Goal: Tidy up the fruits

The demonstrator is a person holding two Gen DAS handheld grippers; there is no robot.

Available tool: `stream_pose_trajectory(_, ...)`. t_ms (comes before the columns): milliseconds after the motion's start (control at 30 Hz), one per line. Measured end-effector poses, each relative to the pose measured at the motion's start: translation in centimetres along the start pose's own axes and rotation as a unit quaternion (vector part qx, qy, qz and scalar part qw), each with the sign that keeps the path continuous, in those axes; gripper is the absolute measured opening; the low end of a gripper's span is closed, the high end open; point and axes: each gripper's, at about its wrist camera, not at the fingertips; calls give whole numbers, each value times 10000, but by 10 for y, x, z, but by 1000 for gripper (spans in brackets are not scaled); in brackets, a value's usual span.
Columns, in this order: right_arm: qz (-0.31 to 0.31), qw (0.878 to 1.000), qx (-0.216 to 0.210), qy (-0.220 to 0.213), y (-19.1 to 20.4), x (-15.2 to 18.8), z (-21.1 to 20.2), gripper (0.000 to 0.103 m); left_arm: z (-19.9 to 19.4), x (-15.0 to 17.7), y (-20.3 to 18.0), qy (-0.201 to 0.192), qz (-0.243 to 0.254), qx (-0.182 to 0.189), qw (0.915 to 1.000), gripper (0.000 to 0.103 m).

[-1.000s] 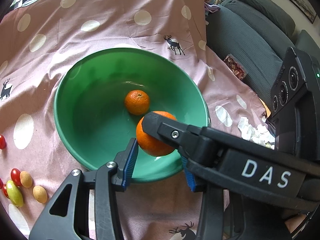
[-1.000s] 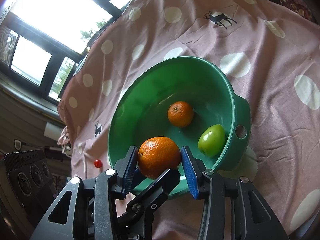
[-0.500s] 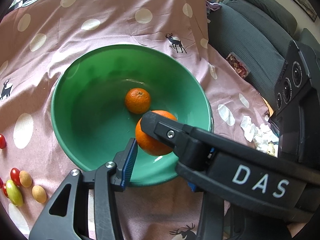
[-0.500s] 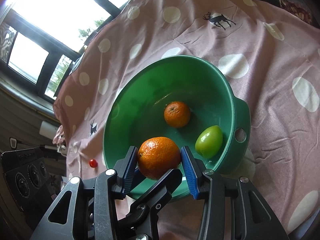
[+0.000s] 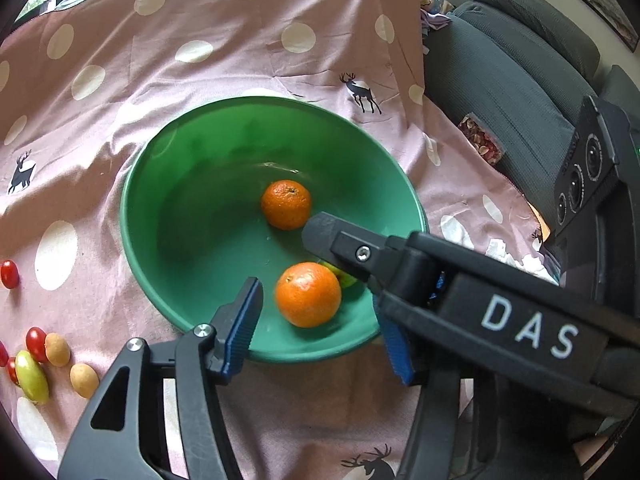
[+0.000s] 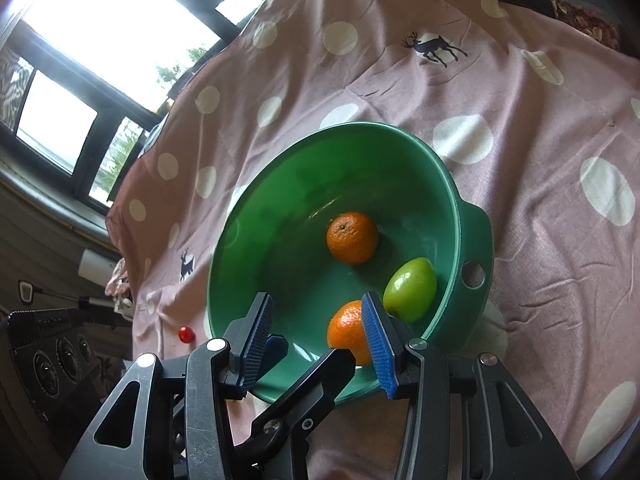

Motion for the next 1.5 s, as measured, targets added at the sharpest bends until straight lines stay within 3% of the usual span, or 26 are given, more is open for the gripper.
stream_pose_trajectory(200,120,9997,-228,35,-1,-1,0,52,-17,5,-3,-365,187,-374,9985,66)
stream_pose_trajectory(300,72,9999,-71,-80,2,-1,-4,53,-28,7,-1,-522,210,-423,9975,75)
stream_pose_trajectory(433,-8,9998,-10,-222,5,-1,-8,64,-49,10,8,-817,141,-537,9951,84)
stream_pose_trajectory(500,-13,9997,-80,-218,7,-1,-8,65,-62,12,16,-977,37,-551,9937,87)
stream_pose_trajectory(833,-232,9991,-63,-358,22,2,-9,65,-122,29,68,-1343,-610,-1104,9829,87)
stream_pose_trajectory(1100,-678,9965,-22,-497,46,11,-9,65,-167,60,107,-1612,-840,-1546,9711,87)
stream_pose_trajectory(1500,-1264,9917,9,-228,78,29,10,65,-175,91,167,-1518,-1707,-1562,9610,86)
Point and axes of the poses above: each gripper's, at about its wrist camera, not at the fingertips, and z roughly the way its jaws point, y to its left, x to its underside
